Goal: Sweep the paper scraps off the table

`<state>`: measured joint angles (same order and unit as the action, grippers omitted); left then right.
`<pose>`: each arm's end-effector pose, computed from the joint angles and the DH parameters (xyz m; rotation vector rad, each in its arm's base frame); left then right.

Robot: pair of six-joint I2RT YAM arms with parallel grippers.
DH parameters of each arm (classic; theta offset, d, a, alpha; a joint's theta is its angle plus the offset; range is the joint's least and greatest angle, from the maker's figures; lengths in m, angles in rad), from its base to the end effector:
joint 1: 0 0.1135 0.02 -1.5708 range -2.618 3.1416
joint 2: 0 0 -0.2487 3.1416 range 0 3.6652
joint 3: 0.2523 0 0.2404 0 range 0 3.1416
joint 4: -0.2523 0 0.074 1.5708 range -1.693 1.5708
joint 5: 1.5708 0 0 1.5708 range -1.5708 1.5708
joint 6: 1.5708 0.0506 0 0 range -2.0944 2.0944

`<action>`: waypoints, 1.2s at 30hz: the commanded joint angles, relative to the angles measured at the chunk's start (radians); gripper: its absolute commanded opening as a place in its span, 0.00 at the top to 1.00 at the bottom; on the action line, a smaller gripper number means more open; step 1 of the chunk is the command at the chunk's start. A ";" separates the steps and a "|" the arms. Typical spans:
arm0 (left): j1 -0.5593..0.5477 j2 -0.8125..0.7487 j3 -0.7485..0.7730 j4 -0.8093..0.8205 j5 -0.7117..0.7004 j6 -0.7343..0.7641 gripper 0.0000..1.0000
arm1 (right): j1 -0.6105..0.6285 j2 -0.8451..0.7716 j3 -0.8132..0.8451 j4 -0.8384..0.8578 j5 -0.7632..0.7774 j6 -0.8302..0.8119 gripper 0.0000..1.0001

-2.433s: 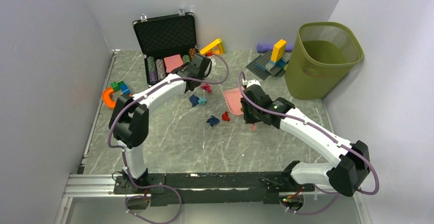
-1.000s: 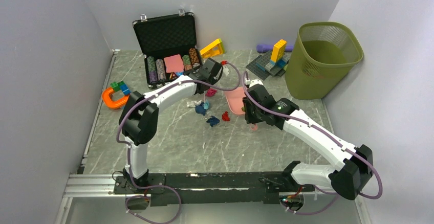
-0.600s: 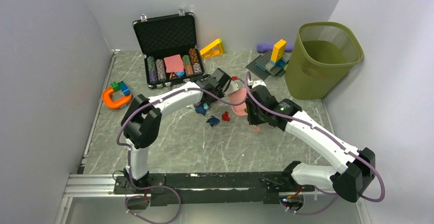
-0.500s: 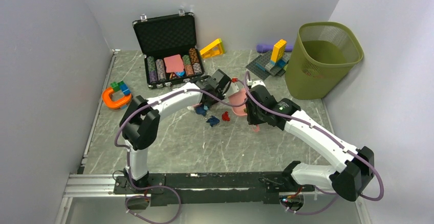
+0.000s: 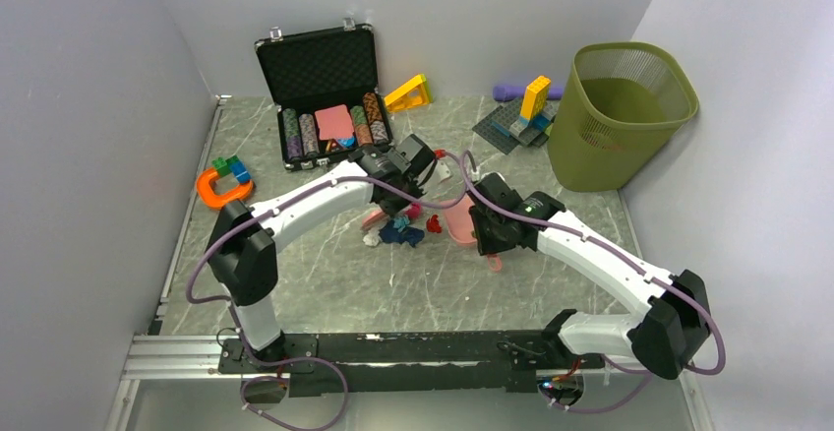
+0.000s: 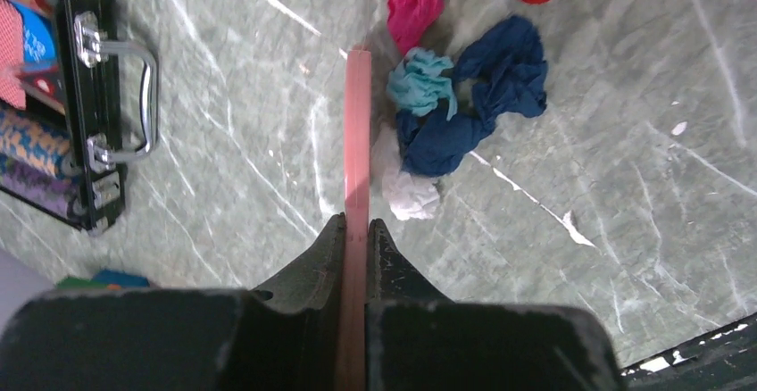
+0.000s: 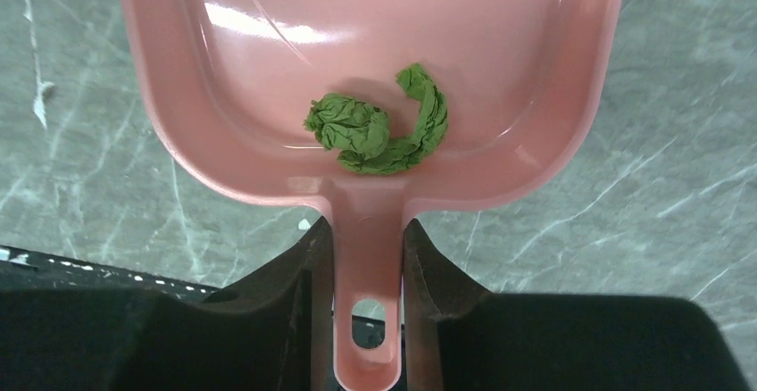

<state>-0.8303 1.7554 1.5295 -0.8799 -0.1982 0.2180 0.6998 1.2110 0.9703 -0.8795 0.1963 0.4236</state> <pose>0.2512 -0.2600 0.2538 1.2673 2.3164 0.0619 0.1797 0.1384 0.2378 -0.3063 2.6391 0.1029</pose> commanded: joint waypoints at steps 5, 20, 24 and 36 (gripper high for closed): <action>0.091 -0.015 0.036 -0.043 -0.085 -0.130 1.00 | 0.002 -0.019 -0.030 -0.077 -0.114 0.047 1.00; 0.209 0.019 0.111 -0.007 -0.073 -0.151 1.00 | 0.199 0.077 -0.033 -0.132 -0.204 0.114 1.00; 0.223 0.034 0.087 0.095 0.059 -0.138 1.00 | 0.220 0.083 -0.076 -0.084 -0.269 0.116 1.00; 0.223 0.176 0.211 0.097 0.222 -0.025 1.00 | 0.218 0.260 -0.019 -0.038 -0.180 0.045 1.00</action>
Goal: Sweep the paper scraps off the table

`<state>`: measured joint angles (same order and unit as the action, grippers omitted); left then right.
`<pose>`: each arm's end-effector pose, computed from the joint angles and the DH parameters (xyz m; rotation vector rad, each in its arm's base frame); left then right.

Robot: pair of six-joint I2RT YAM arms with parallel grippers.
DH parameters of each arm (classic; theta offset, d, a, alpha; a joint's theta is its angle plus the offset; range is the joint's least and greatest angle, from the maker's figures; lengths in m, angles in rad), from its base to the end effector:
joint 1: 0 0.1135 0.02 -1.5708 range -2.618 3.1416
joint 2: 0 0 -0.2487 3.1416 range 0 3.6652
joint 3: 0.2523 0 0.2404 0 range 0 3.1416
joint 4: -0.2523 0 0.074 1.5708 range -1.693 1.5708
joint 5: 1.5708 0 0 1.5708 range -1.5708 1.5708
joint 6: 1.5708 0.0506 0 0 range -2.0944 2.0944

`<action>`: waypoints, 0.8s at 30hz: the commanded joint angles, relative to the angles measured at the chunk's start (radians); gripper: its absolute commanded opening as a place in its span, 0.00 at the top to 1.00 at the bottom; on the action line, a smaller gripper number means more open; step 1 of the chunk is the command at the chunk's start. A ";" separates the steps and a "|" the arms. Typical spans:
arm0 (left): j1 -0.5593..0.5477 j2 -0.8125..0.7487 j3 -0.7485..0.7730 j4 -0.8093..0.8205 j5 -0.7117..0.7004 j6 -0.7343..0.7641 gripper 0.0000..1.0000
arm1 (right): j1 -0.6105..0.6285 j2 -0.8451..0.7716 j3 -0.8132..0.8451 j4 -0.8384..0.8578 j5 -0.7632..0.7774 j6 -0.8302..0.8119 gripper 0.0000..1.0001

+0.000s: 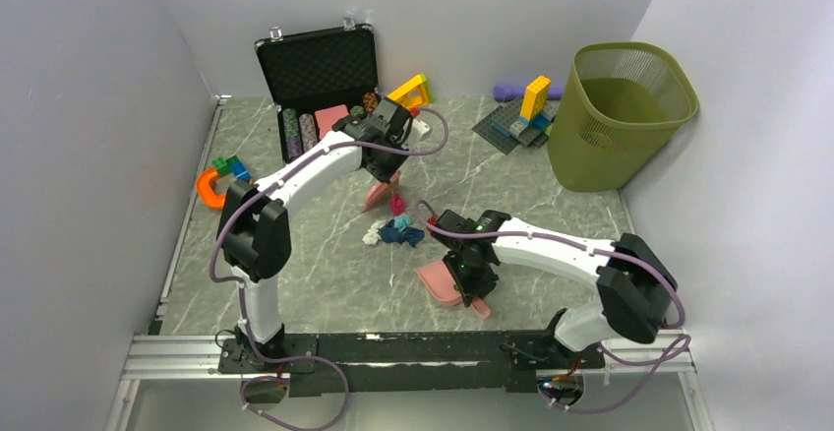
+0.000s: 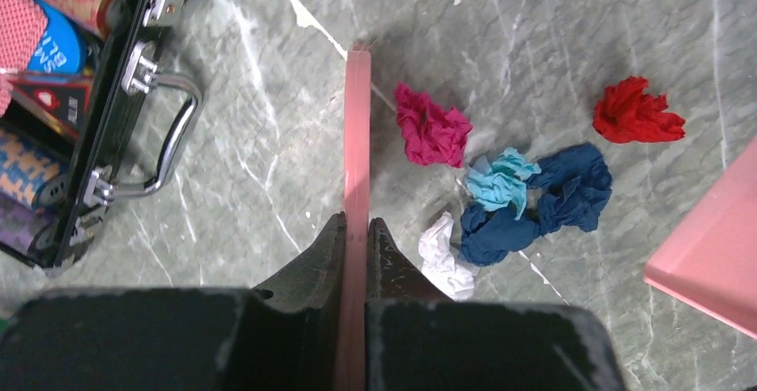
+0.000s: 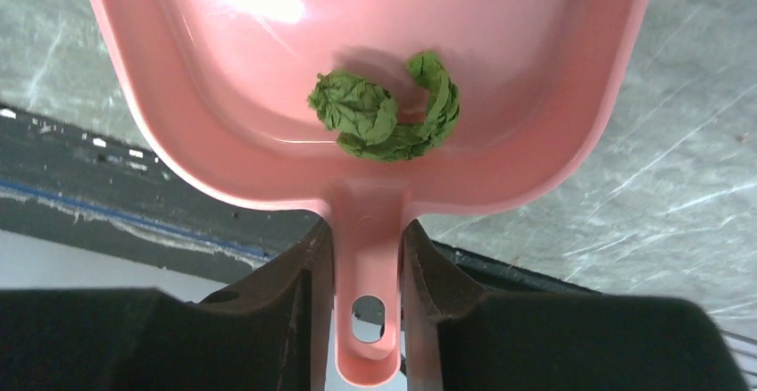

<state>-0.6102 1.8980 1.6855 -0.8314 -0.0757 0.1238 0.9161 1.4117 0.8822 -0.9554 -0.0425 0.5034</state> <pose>0.3322 -0.2276 0.2510 0.9122 2.4472 -0.0737 0.1338 0.1778 0.1692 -0.6381 3.0347 0.1368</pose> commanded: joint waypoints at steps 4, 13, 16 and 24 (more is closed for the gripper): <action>0.005 0.082 0.121 0.031 0.102 0.146 1.00 | -0.006 0.093 0.095 0.057 0.064 -0.069 1.00; 0.039 0.089 0.173 0.099 0.147 0.123 1.00 | -0.019 0.086 0.084 0.072 0.056 -0.074 1.00; 0.058 0.057 0.183 0.122 0.080 0.012 1.00 | -0.019 0.055 0.062 0.072 0.055 -0.064 1.00; 0.065 -0.205 0.032 0.238 -0.124 -0.247 1.00 | -0.016 -0.031 0.038 0.091 0.054 -0.048 1.00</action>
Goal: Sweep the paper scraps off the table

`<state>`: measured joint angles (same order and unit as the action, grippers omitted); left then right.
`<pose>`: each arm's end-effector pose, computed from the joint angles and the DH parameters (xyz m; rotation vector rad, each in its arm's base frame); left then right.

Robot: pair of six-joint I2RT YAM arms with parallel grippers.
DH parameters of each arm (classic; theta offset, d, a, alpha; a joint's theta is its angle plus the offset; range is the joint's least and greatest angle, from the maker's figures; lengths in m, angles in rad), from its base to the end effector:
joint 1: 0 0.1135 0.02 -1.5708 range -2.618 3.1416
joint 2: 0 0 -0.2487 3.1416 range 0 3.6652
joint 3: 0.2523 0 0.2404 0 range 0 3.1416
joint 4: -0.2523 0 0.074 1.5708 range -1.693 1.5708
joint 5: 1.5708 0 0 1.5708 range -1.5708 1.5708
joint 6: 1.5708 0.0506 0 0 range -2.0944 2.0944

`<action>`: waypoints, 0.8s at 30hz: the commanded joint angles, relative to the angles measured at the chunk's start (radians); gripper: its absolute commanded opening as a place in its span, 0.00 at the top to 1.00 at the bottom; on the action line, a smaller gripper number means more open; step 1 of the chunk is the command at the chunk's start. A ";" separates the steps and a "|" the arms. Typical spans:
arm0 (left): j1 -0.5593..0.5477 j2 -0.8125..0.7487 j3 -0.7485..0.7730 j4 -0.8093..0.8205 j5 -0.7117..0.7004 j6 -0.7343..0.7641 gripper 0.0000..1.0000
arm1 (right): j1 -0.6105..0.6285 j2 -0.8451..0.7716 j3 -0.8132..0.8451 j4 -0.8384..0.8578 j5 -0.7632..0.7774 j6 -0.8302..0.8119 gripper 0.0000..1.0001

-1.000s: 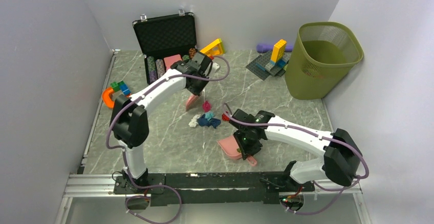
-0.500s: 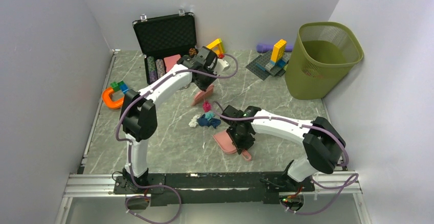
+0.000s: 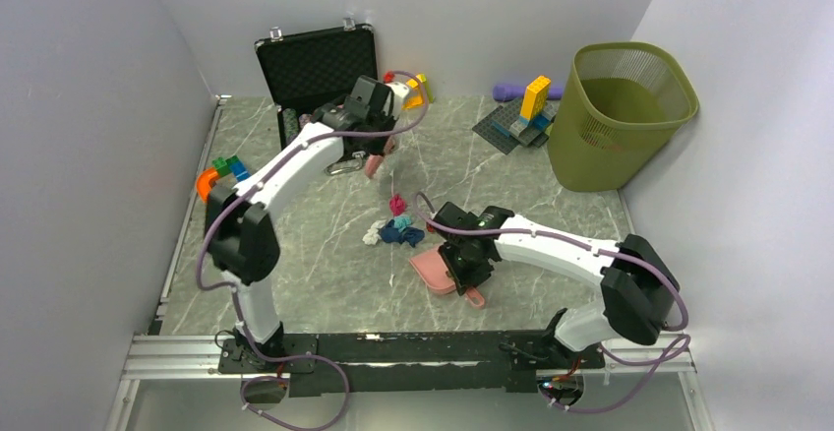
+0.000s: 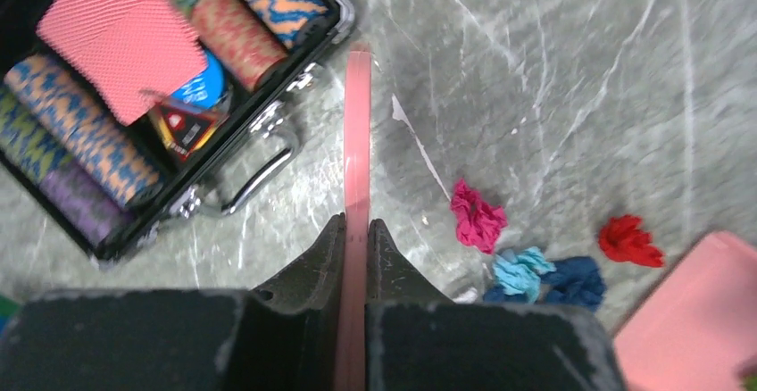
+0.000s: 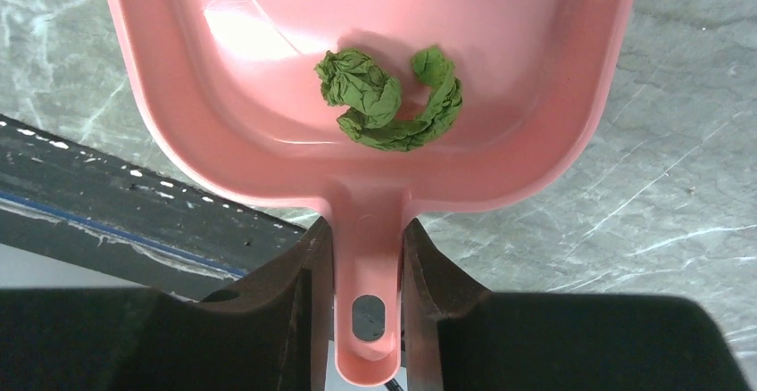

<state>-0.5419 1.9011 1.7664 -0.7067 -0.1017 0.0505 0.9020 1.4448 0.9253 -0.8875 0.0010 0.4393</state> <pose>0.3644 -0.2134 0.2843 0.6583 2.3174 -0.1048 0.1494 0.1890 0.1738 -0.6898 2.9287 0.1523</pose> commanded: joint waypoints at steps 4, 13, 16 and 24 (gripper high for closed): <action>0.005 -0.298 -0.088 0.117 -0.093 -0.299 1.00 | 0.000 -0.130 -0.031 0.081 0.004 0.036 1.00; 0.022 -0.338 -0.218 0.326 0.260 -0.586 1.00 | 0.000 -0.171 -0.060 0.089 -0.008 0.040 1.00; 0.023 -0.276 -0.214 0.381 0.383 -0.671 1.00 | 0.003 -0.199 -0.076 0.101 -0.035 0.055 1.00; -0.013 -0.121 -0.275 0.590 0.603 -0.894 1.00 | 0.020 -0.265 -0.103 0.065 -0.056 0.114 1.00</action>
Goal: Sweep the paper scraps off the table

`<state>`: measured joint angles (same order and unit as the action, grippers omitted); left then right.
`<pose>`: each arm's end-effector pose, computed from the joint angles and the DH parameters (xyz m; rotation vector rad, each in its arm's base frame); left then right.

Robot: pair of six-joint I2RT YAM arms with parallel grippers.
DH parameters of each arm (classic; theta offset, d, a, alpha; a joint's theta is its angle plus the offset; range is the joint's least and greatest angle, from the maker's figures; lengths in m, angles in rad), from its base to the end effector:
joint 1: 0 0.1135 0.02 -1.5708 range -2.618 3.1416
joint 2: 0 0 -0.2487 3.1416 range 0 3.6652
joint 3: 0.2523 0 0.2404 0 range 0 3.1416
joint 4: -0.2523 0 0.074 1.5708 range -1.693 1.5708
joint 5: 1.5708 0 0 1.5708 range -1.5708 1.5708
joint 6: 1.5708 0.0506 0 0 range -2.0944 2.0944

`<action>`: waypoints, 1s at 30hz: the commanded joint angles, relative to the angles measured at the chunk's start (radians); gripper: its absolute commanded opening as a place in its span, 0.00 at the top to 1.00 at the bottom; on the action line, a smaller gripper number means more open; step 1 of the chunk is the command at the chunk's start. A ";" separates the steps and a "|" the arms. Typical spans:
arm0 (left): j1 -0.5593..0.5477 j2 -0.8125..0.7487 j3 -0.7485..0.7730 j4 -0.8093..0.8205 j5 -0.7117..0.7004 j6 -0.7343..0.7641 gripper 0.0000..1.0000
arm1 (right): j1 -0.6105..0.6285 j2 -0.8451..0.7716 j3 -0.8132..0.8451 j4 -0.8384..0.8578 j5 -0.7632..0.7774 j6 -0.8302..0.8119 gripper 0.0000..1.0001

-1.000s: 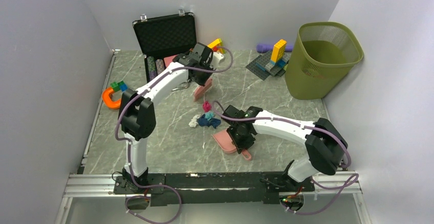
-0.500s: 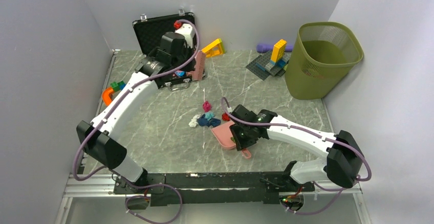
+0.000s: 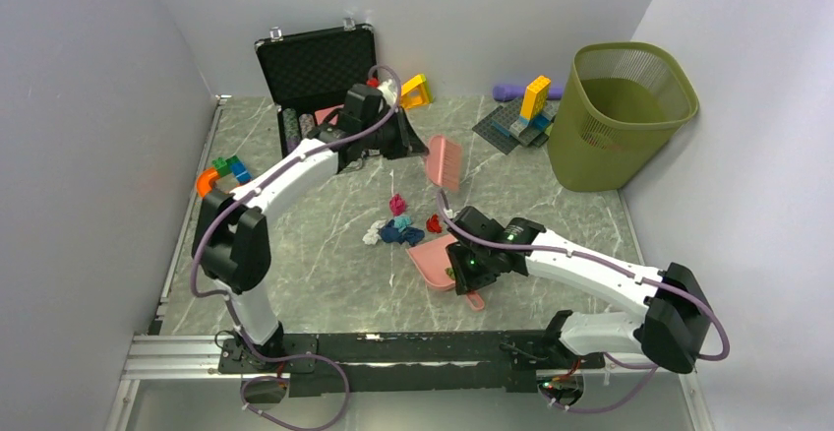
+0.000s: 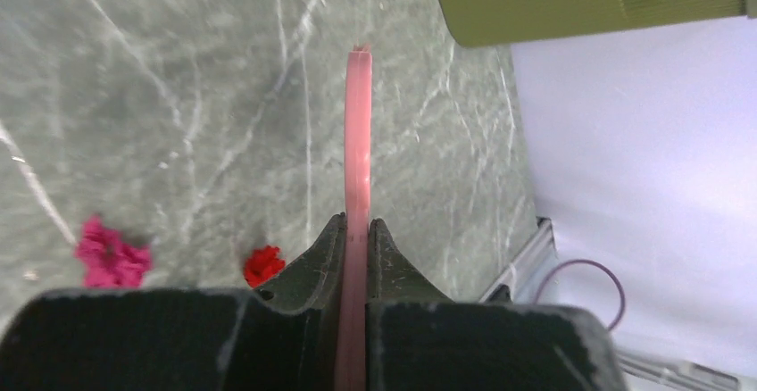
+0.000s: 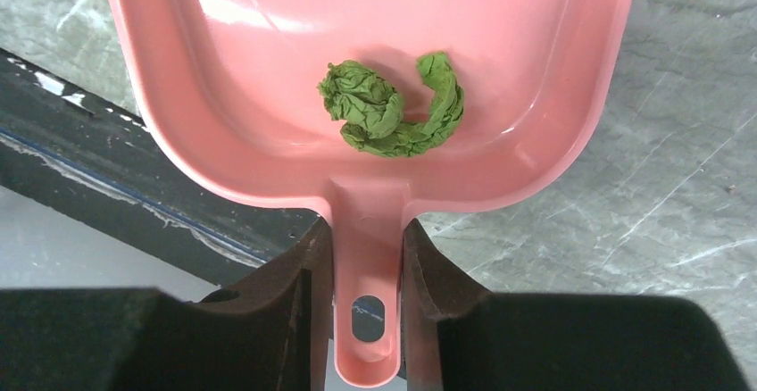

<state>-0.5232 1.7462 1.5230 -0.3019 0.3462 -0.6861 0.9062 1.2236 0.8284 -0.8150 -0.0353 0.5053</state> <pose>0.3456 -0.2192 0.3044 0.0428 2.2543 -1.0577 0.1326 0.1721 0.1966 -0.5796 2.8066 0.3773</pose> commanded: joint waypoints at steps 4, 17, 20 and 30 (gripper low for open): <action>-0.096 0.099 -0.009 0.064 0.069 -0.162 1.00 | 0.044 -0.083 -0.027 -0.024 -0.030 0.094 1.00; -0.146 -0.231 -0.194 -0.439 -0.419 -0.124 1.00 | 0.085 -0.098 -0.078 0.008 -0.043 0.149 1.00; -0.143 -0.307 -0.202 -0.494 -0.456 -0.099 1.00 | 0.087 -0.079 -0.077 0.016 -0.052 0.142 1.00; -0.066 -0.474 -0.207 -0.385 -0.286 0.080 1.00 | 0.095 -0.059 -0.044 -0.009 -0.027 0.124 1.00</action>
<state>-0.6353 1.3197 1.3102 -0.7494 -0.0036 -0.7063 0.9947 1.1641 0.7506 -0.8227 -0.0788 0.6323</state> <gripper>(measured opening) 0.106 0.312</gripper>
